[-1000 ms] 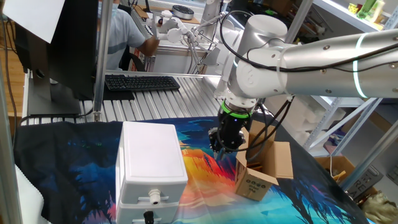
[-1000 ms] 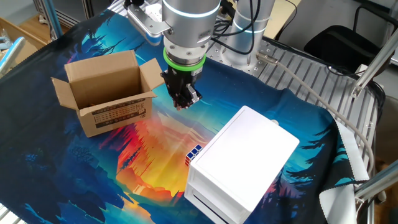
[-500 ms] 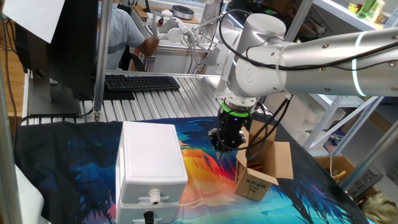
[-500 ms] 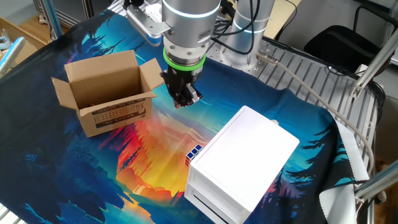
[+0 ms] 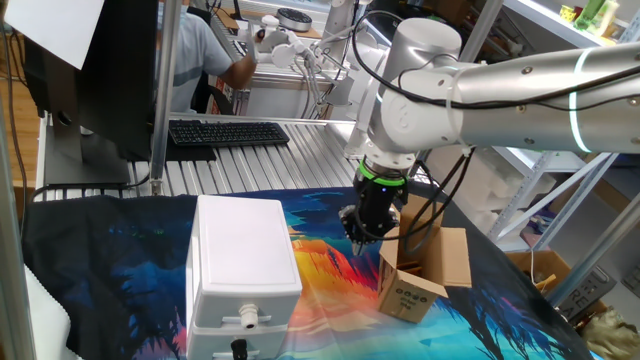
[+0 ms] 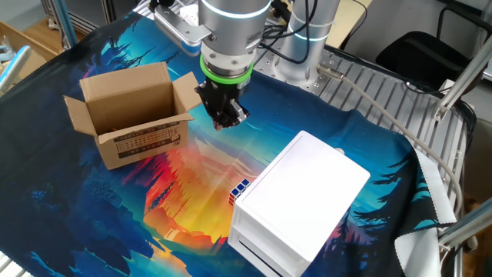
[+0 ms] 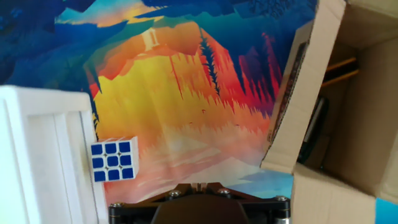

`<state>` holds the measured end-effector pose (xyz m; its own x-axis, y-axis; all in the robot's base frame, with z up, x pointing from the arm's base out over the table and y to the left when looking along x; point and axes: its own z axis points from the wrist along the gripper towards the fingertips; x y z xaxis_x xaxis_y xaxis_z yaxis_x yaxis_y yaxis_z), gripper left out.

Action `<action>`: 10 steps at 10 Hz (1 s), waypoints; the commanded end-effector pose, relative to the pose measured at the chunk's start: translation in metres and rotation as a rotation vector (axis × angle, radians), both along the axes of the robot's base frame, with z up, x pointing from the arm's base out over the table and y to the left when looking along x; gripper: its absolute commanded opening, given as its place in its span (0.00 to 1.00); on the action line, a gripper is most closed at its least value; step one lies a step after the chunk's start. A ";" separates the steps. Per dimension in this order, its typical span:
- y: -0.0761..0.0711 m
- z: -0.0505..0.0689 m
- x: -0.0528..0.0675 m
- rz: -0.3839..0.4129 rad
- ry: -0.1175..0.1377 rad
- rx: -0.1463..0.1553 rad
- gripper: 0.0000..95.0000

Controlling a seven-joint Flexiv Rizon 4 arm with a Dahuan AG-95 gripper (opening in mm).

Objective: Cover the box

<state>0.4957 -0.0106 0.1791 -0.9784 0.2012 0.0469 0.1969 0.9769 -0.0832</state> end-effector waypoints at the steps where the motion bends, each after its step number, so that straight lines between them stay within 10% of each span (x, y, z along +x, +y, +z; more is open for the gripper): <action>1: -0.009 -0.001 -0.002 0.064 0.008 -0.026 0.20; 10: -0.027 -0.008 -0.011 0.095 -0.008 -0.023 0.20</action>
